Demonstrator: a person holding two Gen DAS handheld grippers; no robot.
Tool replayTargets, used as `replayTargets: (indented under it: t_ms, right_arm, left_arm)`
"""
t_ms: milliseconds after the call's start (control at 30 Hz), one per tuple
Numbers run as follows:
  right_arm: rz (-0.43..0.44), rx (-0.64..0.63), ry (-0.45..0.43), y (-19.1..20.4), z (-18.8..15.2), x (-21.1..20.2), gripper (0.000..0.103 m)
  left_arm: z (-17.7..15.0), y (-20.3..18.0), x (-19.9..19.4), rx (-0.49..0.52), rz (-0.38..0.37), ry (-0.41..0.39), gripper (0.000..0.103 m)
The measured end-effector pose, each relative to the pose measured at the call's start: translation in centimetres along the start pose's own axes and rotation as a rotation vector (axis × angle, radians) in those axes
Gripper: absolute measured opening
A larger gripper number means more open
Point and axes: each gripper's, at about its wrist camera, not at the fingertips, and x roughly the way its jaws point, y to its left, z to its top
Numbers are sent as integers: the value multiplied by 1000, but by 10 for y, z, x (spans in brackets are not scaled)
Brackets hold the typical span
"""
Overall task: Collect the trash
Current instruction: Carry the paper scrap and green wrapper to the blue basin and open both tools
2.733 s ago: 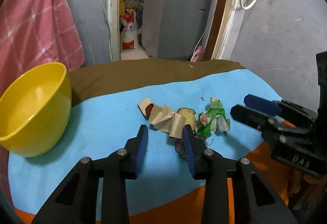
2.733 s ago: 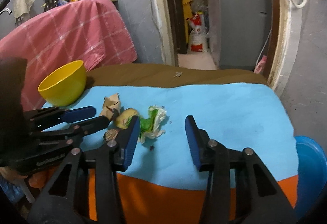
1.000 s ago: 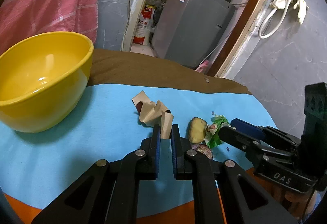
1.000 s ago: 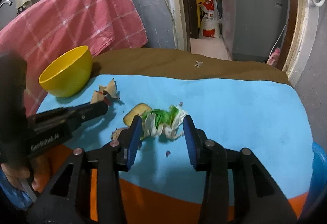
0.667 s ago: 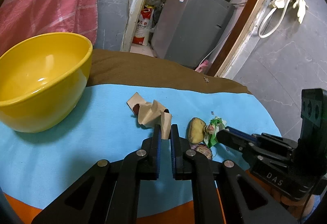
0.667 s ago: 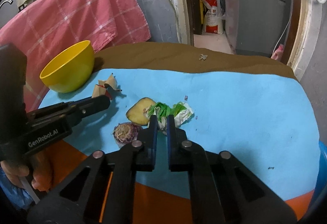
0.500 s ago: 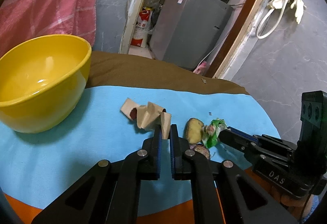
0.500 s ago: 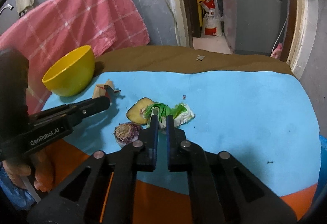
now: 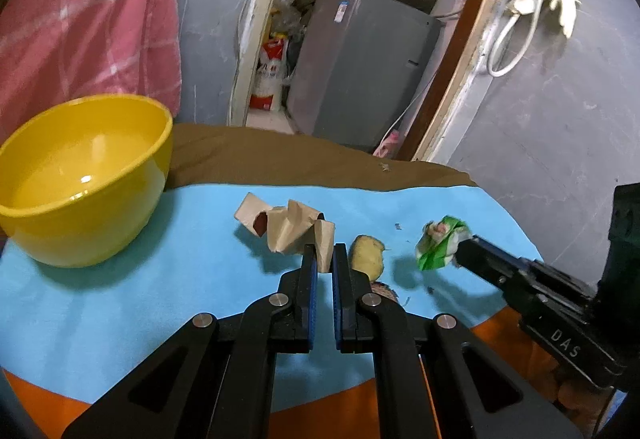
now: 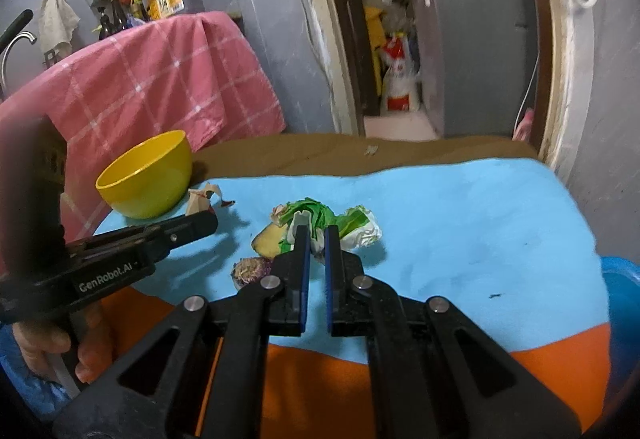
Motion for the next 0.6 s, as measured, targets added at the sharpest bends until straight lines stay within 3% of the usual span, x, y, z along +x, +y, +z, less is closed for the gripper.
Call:
replayTargets:
  t_ms: [267,600]
  right_arm:
    - [-32,-34,-180,4,-7,-37,42]
    - [-240,-85,-433,-7,-14,-111,43]
  left_arm:
    - [-10,-34,-26,142,2,-117,5]
    - [-10,-106,-64,286,-61,-323,5]
